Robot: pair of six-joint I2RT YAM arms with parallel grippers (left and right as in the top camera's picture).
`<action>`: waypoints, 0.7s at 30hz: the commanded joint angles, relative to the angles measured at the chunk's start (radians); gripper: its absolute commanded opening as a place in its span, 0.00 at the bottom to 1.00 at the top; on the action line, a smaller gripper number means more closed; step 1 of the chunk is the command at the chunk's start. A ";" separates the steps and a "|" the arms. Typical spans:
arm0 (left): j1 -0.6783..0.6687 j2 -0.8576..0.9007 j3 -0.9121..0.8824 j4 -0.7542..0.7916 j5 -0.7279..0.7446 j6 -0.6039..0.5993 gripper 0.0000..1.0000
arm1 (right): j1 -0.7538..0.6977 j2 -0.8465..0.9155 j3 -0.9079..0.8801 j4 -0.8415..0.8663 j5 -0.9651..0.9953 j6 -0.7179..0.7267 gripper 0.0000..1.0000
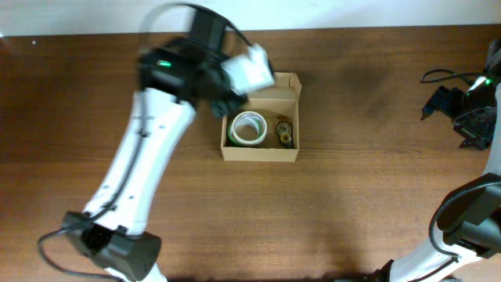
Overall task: Pack container
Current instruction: 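Carry the Sharpie right and lower it into the box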
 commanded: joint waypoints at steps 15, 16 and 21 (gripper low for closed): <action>-0.136 0.287 -0.008 -0.120 -0.047 0.101 0.02 | -0.002 -0.015 -0.003 -0.001 -0.008 -0.003 0.99; -0.134 0.294 -0.008 -0.122 -0.050 0.101 0.02 | -0.002 -0.015 -0.003 -0.001 -0.008 -0.003 0.99; -0.117 0.312 -0.014 -0.085 -0.049 0.103 0.02 | -0.002 -0.015 -0.003 -0.001 -0.008 -0.003 0.99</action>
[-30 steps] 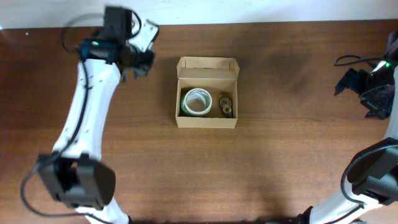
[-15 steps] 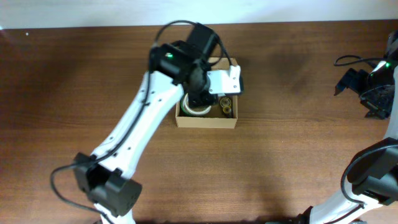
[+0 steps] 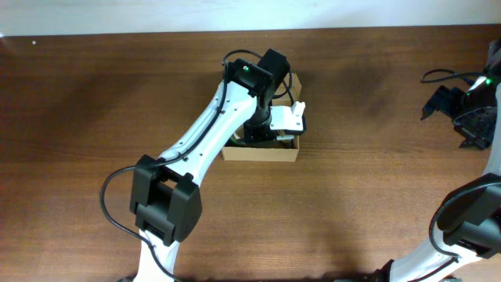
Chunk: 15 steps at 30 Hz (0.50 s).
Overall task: Pack container
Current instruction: 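Carry the Sharpie right and lower it into the box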
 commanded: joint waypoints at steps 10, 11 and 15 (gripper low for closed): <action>0.051 0.018 -0.114 0.103 0.001 0.012 0.02 | -0.002 -0.015 -0.003 0.000 -0.008 -0.003 0.99; 0.051 0.018 -0.116 0.104 0.000 0.012 0.02 | -0.002 -0.015 -0.003 0.000 -0.008 -0.003 0.99; 0.047 0.018 -0.116 0.115 0.001 0.012 0.02 | -0.002 -0.015 -0.003 0.000 -0.008 -0.003 0.99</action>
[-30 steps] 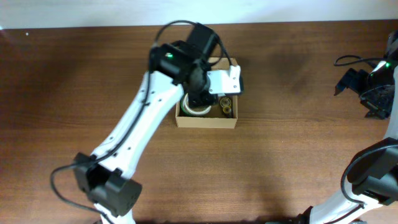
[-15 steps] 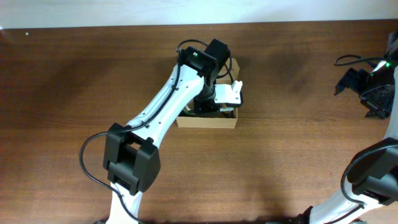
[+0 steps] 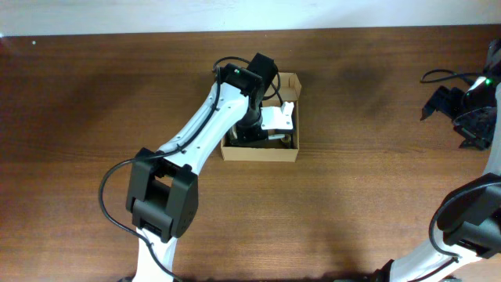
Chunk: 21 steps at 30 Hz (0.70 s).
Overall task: Pack container
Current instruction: 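Carry the Sharpie right and lower it into the box, then release the Sharpie and raise both grippers beside the box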
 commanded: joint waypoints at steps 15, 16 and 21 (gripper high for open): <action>-0.002 -0.064 0.040 0.016 -0.025 -0.092 0.46 | -0.002 -0.015 -0.003 0.000 -0.008 -0.003 0.99; -0.002 -0.090 0.050 0.018 -0.047 -0.121 0.45 | -0.002 -0.015 -0.003 0.000 -0.008 -0.003 0.99; 0.008 -0.315 0.072 0.077 -0.249 -0.283 0.45 | -0.002 -0.015 -0.003 0.000 -0.008 -0.003 0.99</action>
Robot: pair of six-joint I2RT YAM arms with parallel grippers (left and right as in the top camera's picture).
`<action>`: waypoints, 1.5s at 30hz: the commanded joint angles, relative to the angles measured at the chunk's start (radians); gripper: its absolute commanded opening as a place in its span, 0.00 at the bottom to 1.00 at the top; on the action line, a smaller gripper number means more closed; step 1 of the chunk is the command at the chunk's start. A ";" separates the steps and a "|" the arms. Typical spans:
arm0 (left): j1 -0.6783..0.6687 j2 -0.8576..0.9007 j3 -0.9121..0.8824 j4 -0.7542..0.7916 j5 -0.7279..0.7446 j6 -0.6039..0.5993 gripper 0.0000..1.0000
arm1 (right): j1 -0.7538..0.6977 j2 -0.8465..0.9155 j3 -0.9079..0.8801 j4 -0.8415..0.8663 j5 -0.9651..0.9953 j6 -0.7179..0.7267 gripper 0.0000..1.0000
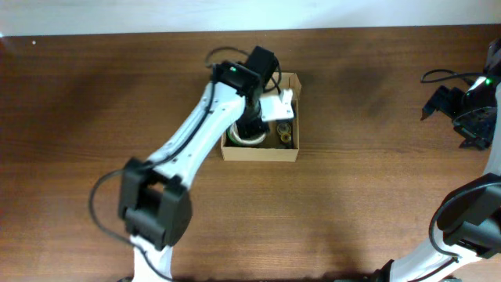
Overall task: Pack container
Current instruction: 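Release the Sharpie and raise both grippers beside the box, then move both grippers to the box lid flaps on either side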
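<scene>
An open cardboard box (261, 154) stands in the middle of the table. Inside it lies a white and green tape roll (249, 139), partly covered by my left arm. Some small dark and gold pieces (284, 134) sit to the roll's right. My left gripper (280, 105) hangs over the far right part of the box, its white body pointing right. The arm hides its fingers, so I cannot tell whether it holds anything. My right gripper (468, 111) rests at the table's far right edge, well away from the box.
A black cable (442, 76) lies beside the right arm at the far right. Bare brown table surrounds the box on all sides. The left arm's base is at the near left, the right arm's at the near right.
My left gripper has shifted a little toward the far side of the box. The tape roll and the small pieces show more than before. The right arm has not moved.
At first my left arm was blurred near the box's far left corner, with the roll and small pieces in plain view. Then the gripper was low over the right half of the box, covering its contents. Now it is nearer the far wall.
</scene>
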 commanded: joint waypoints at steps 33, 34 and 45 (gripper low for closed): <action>0.708 0.055 -0.013 0.298 0.513 -0.720 0.02 | 0.257 0.156 -0.005 0.352 -0.535 -0.067 0.04; 0.705 0.072 -0.013 0.308 0.542 -0.720 0.02 | 0.265 0.180 -0.005 0.371 -0.581 -0.066 0.04; 0.638 0.272 -0.013 0.394 0.721 -0.803 0.02 | 0.288 0.418 -0.005 0.489 -0.817 0.020 0.04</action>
